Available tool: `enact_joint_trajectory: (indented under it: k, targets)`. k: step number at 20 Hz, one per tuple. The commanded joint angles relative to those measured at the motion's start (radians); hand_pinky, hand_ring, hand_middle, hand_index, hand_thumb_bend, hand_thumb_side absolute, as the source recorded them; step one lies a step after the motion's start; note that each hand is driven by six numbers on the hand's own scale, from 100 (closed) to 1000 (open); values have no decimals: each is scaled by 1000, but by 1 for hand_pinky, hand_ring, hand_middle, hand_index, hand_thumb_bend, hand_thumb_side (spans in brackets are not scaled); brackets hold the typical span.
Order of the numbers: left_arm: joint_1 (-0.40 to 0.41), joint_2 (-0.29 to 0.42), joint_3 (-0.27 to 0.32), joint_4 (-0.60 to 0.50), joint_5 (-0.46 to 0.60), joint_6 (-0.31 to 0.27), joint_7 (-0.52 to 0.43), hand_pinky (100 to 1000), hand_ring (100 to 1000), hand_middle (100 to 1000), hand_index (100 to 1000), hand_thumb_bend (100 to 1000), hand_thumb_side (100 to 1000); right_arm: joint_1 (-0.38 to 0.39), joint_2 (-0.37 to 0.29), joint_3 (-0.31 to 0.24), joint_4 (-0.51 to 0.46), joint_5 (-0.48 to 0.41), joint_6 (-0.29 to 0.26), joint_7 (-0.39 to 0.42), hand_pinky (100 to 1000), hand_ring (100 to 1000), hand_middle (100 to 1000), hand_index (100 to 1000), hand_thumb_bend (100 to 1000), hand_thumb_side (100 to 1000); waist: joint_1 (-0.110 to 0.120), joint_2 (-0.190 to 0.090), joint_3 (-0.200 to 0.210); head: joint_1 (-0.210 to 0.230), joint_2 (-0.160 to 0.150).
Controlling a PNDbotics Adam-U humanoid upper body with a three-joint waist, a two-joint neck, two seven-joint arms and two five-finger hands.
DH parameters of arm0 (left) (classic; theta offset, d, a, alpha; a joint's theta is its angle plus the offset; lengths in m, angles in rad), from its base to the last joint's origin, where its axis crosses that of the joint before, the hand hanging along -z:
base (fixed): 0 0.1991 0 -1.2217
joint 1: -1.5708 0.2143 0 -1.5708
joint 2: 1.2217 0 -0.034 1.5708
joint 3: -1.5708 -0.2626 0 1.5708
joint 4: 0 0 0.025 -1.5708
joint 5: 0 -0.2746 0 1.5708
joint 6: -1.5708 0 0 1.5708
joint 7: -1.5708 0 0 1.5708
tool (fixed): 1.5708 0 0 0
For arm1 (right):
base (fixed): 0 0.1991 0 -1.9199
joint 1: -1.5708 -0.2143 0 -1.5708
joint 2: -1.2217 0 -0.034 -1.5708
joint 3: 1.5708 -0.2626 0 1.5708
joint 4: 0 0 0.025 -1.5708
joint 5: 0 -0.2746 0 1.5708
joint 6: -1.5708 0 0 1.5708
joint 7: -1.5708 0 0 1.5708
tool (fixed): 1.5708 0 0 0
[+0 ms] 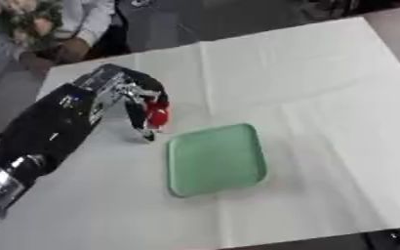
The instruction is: Pick up objects on the table and place them in the box.
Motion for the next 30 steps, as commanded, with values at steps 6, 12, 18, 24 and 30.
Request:
enact_joint_trajectory:
  k: [6, 12, 18, 24, 30]
  targets:
    - [-14, 29, 21, 1, 39, 39, 74, 156, 350, 506, 524, 319, 366, -14, -9, -9, -15, -2, -4, 0, 100, 469, 399, 438, 140, 406, -9, -10, 5, 9, -1]
    - [-17, 55, 23, -32, 106, 67, 43, 117, 314, 471, 502, 346, 306, -9, -14, -11, -15, 0, -5, -2, 100, 467, 397, 437, 140, 404, -9, -12, 11, 0, -1]
    - [-38, 120, 18, -199, 244, 131, 21, 100, 284, 461, 510, 426, 262, 0, -22, -11, -15, 3, -4, -3, 100, 464, 393, 436, 138, 403, -7, -16, 22, -9, -1]
    - [-57, 169, -18, -377, 402, 204, 2, 100, 245, 426, 502, 452, 250, 9, -30, -12, -15, 5, -3, -3, 100, 459, 390, 436, 138, 401, -6, -22, 32, -12, -1]
    - [-87, 149, -90, -475, 524, 255, -50, 100, 232, 418, 499, 457, 241, 10, -30, -11, -15, 5, -2, -2, 100, 459, 388, 436, 138, 400, -8, -24, 31, -14, -1]
